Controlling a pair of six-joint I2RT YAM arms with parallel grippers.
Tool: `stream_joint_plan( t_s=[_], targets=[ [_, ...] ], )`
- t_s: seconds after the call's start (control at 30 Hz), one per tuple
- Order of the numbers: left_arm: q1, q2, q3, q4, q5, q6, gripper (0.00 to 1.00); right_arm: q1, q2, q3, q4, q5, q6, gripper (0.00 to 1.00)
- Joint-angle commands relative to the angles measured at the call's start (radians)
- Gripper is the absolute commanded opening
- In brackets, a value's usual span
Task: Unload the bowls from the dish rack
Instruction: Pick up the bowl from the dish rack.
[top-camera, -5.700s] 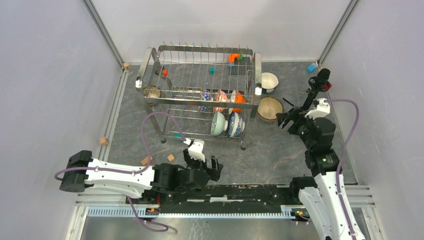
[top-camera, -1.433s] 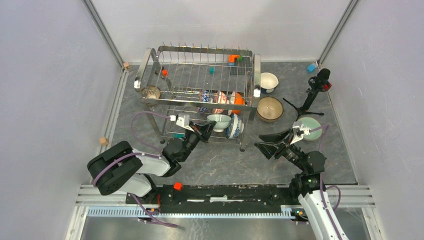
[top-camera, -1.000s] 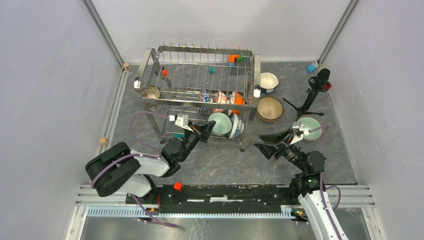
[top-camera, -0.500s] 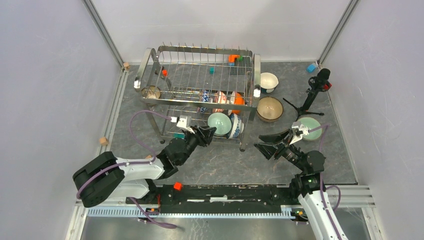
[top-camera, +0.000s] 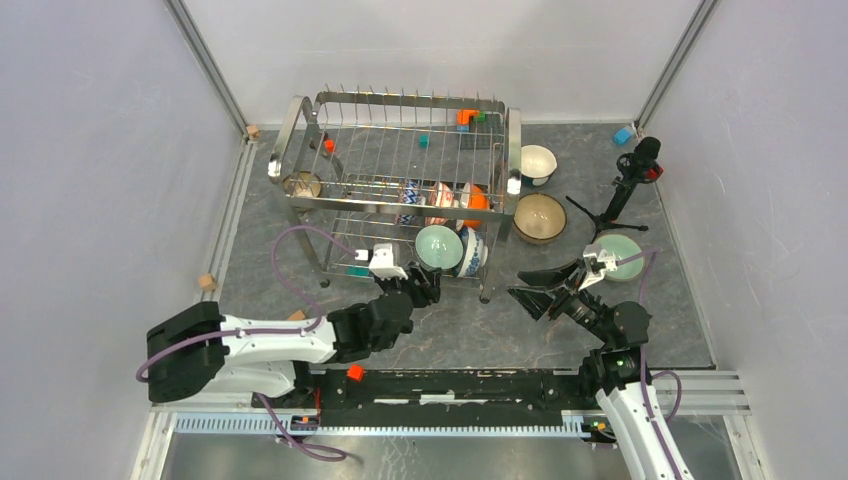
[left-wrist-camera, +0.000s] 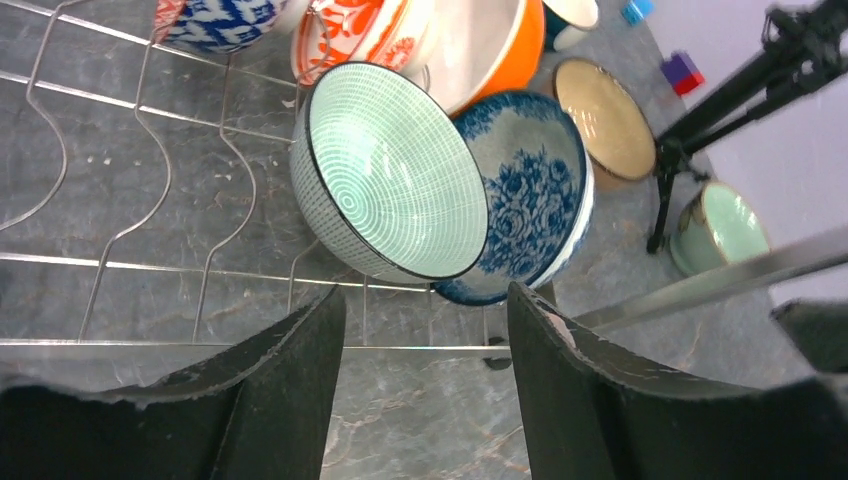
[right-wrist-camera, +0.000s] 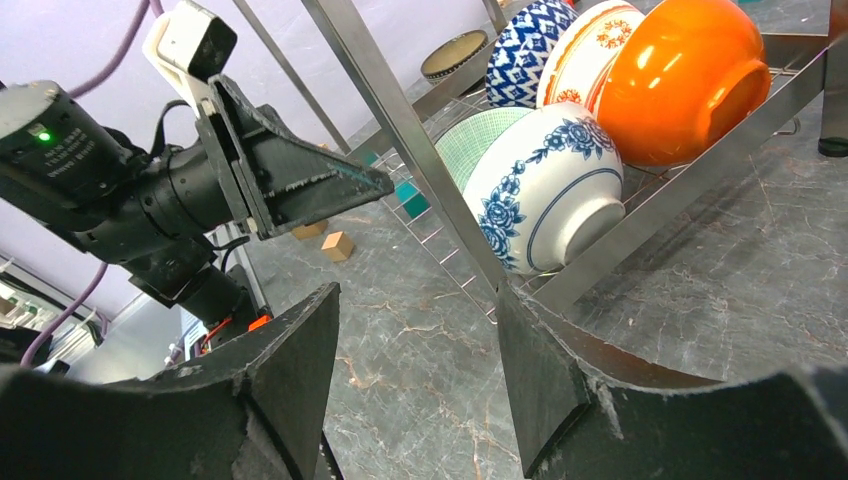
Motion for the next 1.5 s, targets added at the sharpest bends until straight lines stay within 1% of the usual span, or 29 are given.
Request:
stream_joint_plan(
  t_s=[0.0,0.03,0.1,0.17,0.2,0.23,0.27,0.3,0.33,0.37,0.43,0.53,0.67,0.83,0.97,1.03,1.23,1.37,1.47],
  targets=[
    [-0.027,0.004,0.162,-0.412,-0.259,-0.357,0.67,0.003,-0.014,-0.174,-0.007,-0.004,-0.017,0.64],
    [-0.027,0.014,0.201,-0.5,-0.28,-0.424,0.67,0.003,-0.016,-0.17,-0.009,-0.001,-0.017,0.64],
    [-0.026,0.048,0.299,-0.748,-0.329,-0.601,0.67,0.004,-0.017,-0.164,-0.015,0.006,-0.016,0.64],
    [-0.024,0.111,0.413,-1.04,-0.363,-0.804,0.7,0.004,-0.018,-0.161,-0.015,0.015,-0.009,0.64],
    [-0.022,0.151,0.478,-1.145,-0.37,-0.913,0.73,0.004,-0.018,-0.161,-0.013,0.019,-0.006,0.64],
    [-0.019,0.192,0.536,-1.272,-0.364,-1.017,0.77,0.005,-0.018,-0.162,-0.01,0.023,-0.001,0.65],
    [-0.015,0.225,0.58,-1.36,-0.354,-1.073,0.85,0.004,-0.02,-0.165,-0.005,0.026,0.005,0.65],
    [-0.011,0.258,0.617,-1.411,-0.336,-1.111,0.97,0.003,-0.021,-0.167,-0.003,0.028,0.009,0.65],
    [-0.004,0.286,0.649,-1.462,-0.319,-1.151,0.99,0.004,-0.022,-0.168,-0.002,0.03,0.013,0.65],
    [0.001,0.304,0.667,-1.488,-0.301,-1.17,1.0,0.003,-0.023,-0.169,-0.002,0.032,0.015,0.65],
    [0.013,0.318,0.677,-1.484,-0.278,-1.16,1.0,0.003,-0.025,-0.168,-0.006,0.034,0.015,0.65],
    [0.05,0.298,0.642,-1.381,-0.224,-1.058,1.0,0.004,-0.023,-0.165,-0.013,0.033,0.014,0.65],
    [0.094,0.251,0.571,-1.194,-0.182,-0.91,0.94,0.003,-0.022,-0.161,-0.016,0.033,0.008,0.65],
    [0.119,0.242,0.553,-1.08,-0.155,-0.781,0.9,0.003,-0.021,-0.166,-0.019,0.032,0.003,0.64],
    [0.127,0.234,0.525,-0.971,-0.132,-0.699,0.85,0.003,-0.02,-0.171,-0.02,0.031,0.003,0.65],
    [0.135,0.245,0.523,-0.938,-0.119,-0.678,0.8,0.004,-0.019,-0.171,-0.021,0.03,0.0,0.64],
    [0.161,0.308,0.541,-0.935,-0.076,-0.677,0.63,0.003,-0.012,-0.161,-0.035,0.029,-0.014,0.64],
    [0.172,0.331,0.537,-0.906,-0.061,-0.66,0.59,0.003,-0.01,-0.16,-0.041,0.03,-0.021,0.64],
    [0.175,0.344,0.537,-0.901,-0.058,-0.66,0.53,0.004,-0.014,-0.16,-0.046,0.029,-0.023,0.64]
  ],
)
